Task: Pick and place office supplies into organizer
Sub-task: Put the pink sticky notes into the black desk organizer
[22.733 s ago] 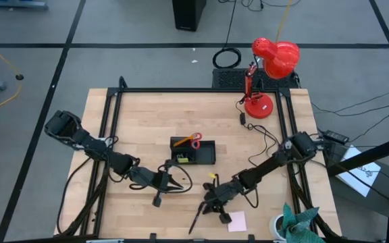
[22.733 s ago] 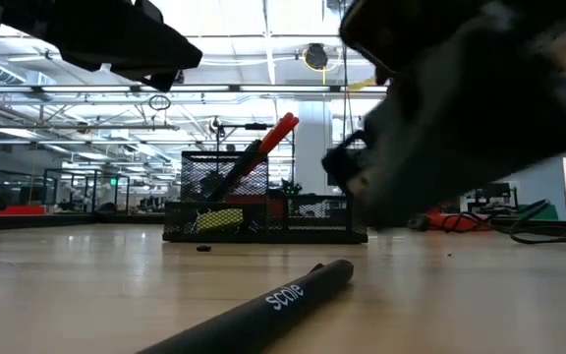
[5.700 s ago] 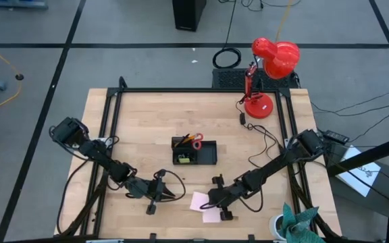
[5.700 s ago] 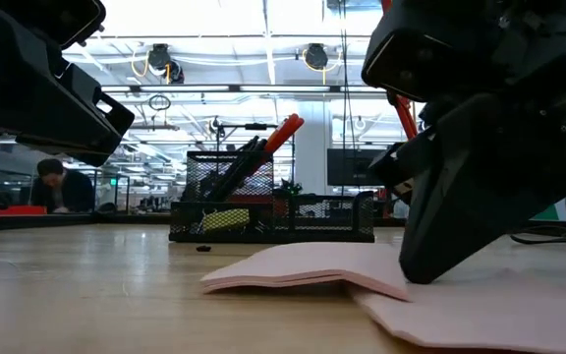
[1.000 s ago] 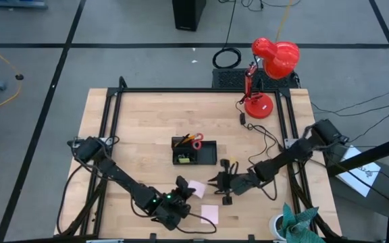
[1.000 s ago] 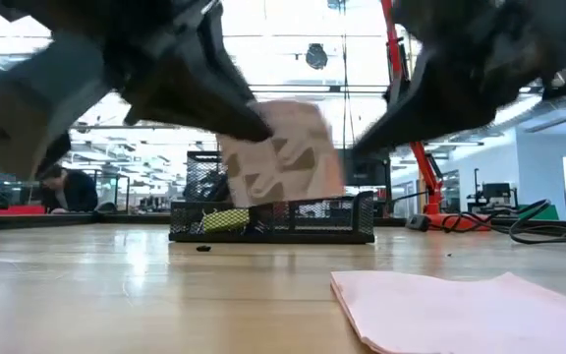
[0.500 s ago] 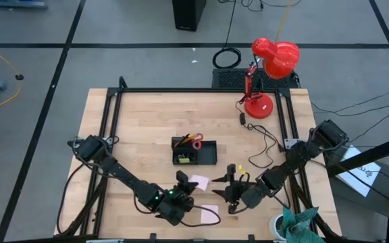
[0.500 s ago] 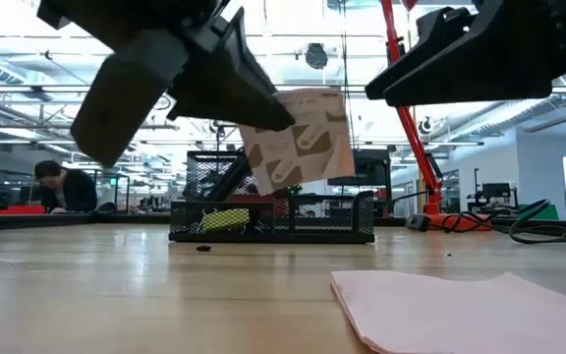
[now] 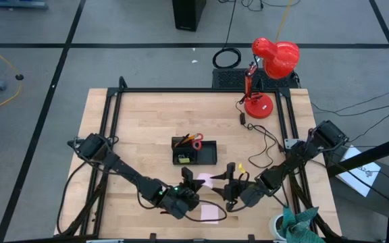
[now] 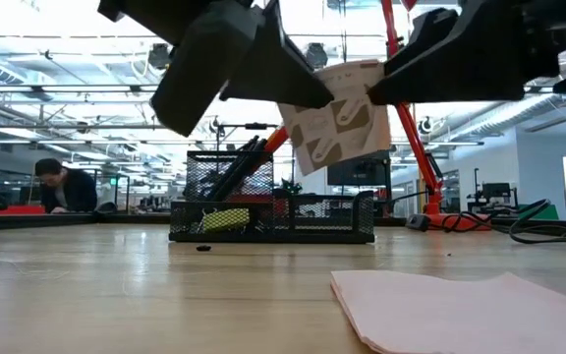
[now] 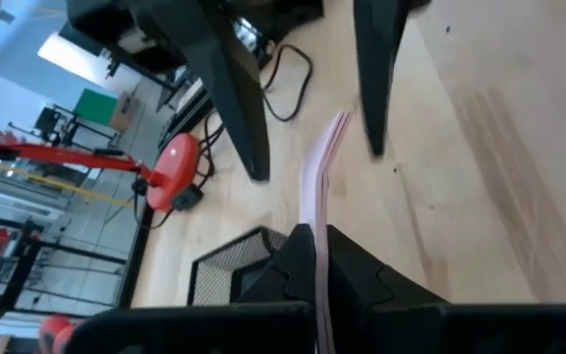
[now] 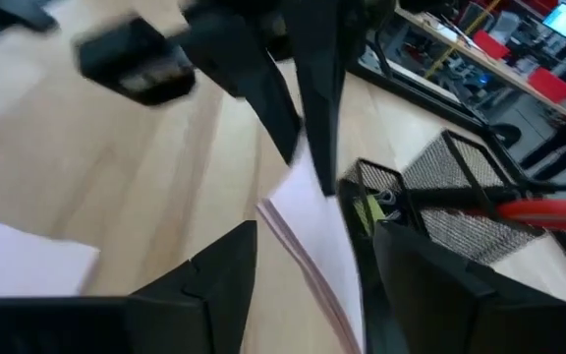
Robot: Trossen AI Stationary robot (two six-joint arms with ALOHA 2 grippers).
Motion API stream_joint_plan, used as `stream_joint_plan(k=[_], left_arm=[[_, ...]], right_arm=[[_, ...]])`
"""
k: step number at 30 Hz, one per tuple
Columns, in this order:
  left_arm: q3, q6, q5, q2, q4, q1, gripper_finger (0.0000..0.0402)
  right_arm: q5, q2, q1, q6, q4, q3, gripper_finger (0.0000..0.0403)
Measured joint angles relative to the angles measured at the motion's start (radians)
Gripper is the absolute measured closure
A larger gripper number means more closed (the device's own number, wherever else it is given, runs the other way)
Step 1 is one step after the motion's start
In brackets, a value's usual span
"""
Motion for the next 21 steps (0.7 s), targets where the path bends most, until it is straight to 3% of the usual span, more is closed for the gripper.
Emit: stream_joint_plan(k=[8, 15, 21], left_arm=[[0.0, 0.021, 0.014, 0.0, 0.028, 0.007, 0.0397], [0.001, 0.026, 0.032, 0.0, 0.027, 0.008, 0.0393], [0.0, 0.033, 0.016, -0.002, 0.022, 0.007, 0.038]], right_arm=[[0.033, 0.033, -0.014, 0.006, 0.009, 0.0, 0.0261], [0.011, 0.034, -0.031, 0.0, 0.016, 0.0, 0.0387], [0.016, 0.035, -0.043, -0.016, 0.03, 0.0, 0.0398]])
